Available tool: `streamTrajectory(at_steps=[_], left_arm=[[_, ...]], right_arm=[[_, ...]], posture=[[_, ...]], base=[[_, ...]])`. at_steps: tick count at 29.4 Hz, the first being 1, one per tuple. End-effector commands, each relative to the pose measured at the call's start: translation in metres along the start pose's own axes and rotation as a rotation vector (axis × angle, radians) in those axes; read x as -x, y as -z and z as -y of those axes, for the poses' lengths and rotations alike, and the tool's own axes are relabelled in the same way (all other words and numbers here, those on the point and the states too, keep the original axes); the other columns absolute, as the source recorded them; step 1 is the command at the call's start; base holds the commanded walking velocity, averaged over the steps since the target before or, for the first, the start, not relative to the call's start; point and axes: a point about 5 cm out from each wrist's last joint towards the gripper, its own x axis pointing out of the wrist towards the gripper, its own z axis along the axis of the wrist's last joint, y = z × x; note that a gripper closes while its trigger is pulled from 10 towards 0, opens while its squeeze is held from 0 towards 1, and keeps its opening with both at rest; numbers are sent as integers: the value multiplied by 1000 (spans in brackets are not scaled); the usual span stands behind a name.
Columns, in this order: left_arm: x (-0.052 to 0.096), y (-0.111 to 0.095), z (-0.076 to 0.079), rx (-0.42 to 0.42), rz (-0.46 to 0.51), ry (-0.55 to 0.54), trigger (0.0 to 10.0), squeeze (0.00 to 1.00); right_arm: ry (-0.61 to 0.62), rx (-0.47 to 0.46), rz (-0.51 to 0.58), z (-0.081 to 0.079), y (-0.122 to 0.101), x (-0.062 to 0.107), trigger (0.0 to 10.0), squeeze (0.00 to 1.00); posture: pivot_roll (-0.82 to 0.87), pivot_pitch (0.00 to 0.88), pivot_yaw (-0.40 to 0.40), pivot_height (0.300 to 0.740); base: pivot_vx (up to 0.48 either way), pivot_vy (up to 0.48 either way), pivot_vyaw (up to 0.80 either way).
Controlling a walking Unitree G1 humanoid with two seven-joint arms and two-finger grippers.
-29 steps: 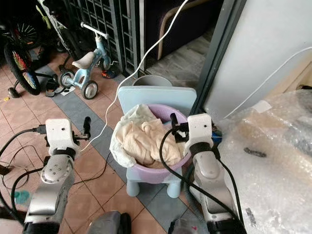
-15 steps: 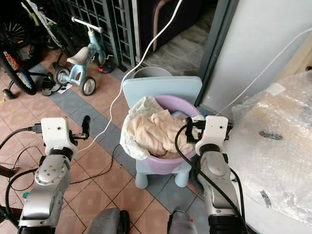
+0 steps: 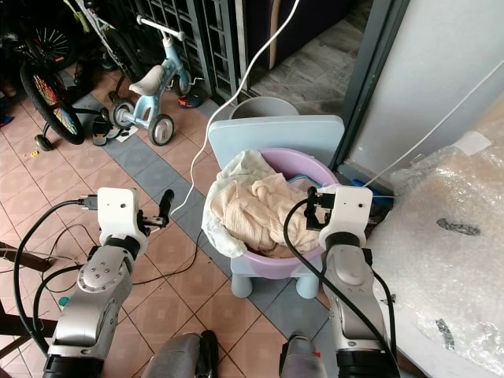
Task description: Clothes washing
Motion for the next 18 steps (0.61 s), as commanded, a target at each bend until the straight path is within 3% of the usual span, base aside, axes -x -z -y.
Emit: streamTrajectory(at_steps=[1, 5, 11, 15, 18], left_arm=[[0, 6, -6, -12, -20, -7, 10000, 0], [2, 9, -6, 27, -18, -42, 10000, 0], [2, 4, -2, 24, 4, -28, 10000, 0], [1, 3, -7, 61, 15, -36, 10000, 0], [3, 2, -5, 61, 23, -32, 10000, 0]], right_arm=[[2, -13, 13, 3, -1, 3, 10000, 0], [-60, 18, 8, -1, 0, 0, 10000, 0], [-135, 63, 60, -12, -12, -12, 10000, 0], [-183, 180, 92, -21, -17, -20, 10000, 0], [-196, 153, 88, -22, -18, -20, 10000, 0]], posture=[[4, 125, 78, 740], [12, 123, 51, 740], [31, 132, 37, 740], [40, 135, 20, 740], [42, 140, 15, 740]], base=[[0, 0, 0], [0, 0, -400], [0, 0, 0], [0, 0, 0], [182, 0, 0]])
